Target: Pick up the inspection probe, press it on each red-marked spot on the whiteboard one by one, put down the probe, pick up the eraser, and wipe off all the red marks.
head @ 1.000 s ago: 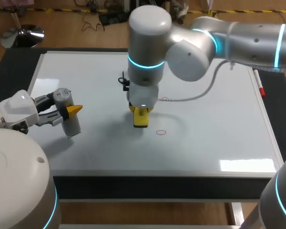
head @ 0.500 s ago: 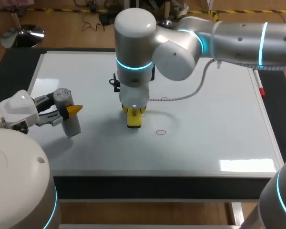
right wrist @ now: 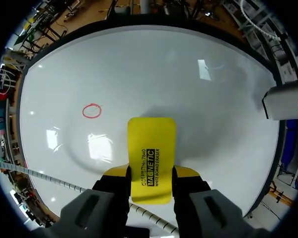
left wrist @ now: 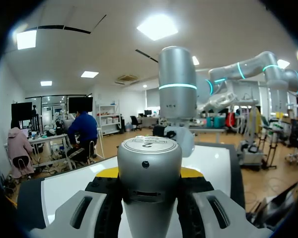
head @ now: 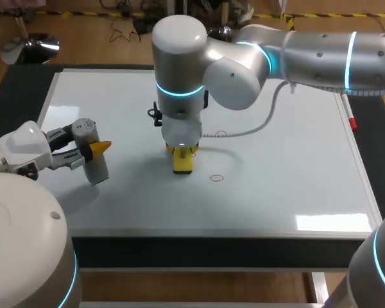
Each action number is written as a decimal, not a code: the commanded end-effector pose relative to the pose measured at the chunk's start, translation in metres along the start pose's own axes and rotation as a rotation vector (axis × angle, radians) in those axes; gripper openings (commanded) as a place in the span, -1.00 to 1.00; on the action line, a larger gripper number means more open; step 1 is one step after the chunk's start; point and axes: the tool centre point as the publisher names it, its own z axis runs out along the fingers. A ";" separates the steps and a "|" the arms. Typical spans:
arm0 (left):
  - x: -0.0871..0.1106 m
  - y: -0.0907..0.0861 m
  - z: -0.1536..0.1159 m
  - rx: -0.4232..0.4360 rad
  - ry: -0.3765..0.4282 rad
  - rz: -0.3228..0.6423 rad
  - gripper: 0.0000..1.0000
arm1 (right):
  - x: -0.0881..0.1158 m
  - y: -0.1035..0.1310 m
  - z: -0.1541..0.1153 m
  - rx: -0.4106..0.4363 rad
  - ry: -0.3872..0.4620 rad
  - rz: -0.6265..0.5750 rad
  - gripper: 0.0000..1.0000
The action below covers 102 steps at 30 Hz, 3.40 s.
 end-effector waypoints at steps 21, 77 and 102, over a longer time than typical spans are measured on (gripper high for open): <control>0.000 0.000 0.001 0.002 -0.003 0.001 -1.00 | 0.052 -0.012 0.013 -0.023 0.046 0.083 -1.00; 0.000 0.000 0.001 0.002 -0.003 0.001 -1.00 | 0.377 -0.081 -0.028 -0.046 -0.013 0.888 -1.00; -0.002 -0.017 0.023 0.030 0.054 0.029 -1.00 | 0.378 -0.083 -0.030 -0.035 -0.011 0.897 -1.00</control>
